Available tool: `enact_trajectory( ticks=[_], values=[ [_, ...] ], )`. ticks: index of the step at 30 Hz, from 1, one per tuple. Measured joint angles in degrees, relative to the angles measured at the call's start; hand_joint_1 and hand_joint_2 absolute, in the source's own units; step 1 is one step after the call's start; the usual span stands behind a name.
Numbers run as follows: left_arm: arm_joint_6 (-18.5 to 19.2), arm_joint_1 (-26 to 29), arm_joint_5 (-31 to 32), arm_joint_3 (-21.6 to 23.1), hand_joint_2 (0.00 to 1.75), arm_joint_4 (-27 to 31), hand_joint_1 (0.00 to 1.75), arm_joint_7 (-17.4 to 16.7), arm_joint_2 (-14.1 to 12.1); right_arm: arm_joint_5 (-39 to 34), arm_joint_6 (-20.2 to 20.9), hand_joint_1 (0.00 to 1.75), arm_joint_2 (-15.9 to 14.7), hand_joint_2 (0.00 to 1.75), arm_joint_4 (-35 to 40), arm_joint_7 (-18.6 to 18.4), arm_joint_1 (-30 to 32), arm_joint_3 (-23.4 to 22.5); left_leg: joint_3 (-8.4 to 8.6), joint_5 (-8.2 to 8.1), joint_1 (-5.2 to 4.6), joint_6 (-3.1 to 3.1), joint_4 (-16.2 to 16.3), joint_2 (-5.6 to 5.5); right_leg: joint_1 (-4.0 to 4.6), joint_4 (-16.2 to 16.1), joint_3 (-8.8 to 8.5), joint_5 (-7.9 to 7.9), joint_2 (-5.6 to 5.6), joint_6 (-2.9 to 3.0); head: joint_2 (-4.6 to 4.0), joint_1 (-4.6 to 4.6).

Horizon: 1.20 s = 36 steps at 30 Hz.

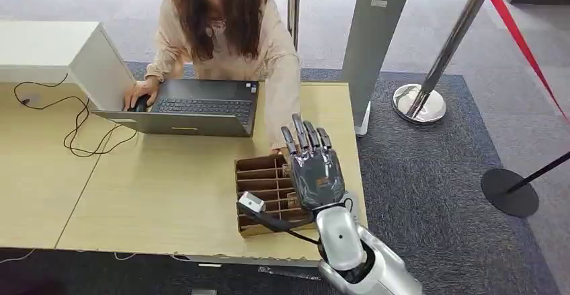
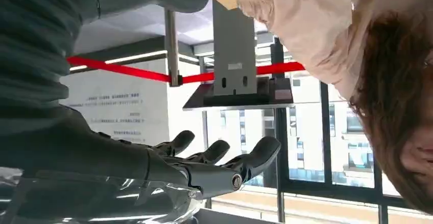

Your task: Pass the card to the sensor for recognition and then transmit it.

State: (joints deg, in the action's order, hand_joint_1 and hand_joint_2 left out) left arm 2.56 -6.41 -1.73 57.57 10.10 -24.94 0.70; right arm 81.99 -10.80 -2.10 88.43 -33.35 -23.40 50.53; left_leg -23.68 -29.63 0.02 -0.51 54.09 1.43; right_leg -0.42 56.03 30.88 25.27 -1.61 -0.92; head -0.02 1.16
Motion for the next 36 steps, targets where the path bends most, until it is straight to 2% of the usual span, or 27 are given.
enact_trajectory(
  ticks=[27, 36],
  values=[
    [-0.3, 0.0, 0.4, 0.0, 0.0, 0.0, 0.0, 0.2, -0.1, 1.9, 1.8, 0.45, 0.2, 1.75, 2.1, -0.4, 0.2, -0.4, -0.01, 0.0, 0.0, 0.0, 0.0, 0.01, 0.0, 0.0, 0.02, 0.0, 0.0, 0.0, 0.0, 0.0],
    [-1.1, 0.1, 0.1, 0.0, 0.0, 0.0, 0.0, 2.0, -0.5, 2.5, 1.4, 0.45, 0.6, 1.75, 2.0, 0.0, -1.3, -0.4, -0.04, 0.0, 0.0, 0.0, 0.0, 0.0, 0.0, 0.0, 0.03, 0.0, 0.0, 0.0, 0.0, 0.0]
  ],
)
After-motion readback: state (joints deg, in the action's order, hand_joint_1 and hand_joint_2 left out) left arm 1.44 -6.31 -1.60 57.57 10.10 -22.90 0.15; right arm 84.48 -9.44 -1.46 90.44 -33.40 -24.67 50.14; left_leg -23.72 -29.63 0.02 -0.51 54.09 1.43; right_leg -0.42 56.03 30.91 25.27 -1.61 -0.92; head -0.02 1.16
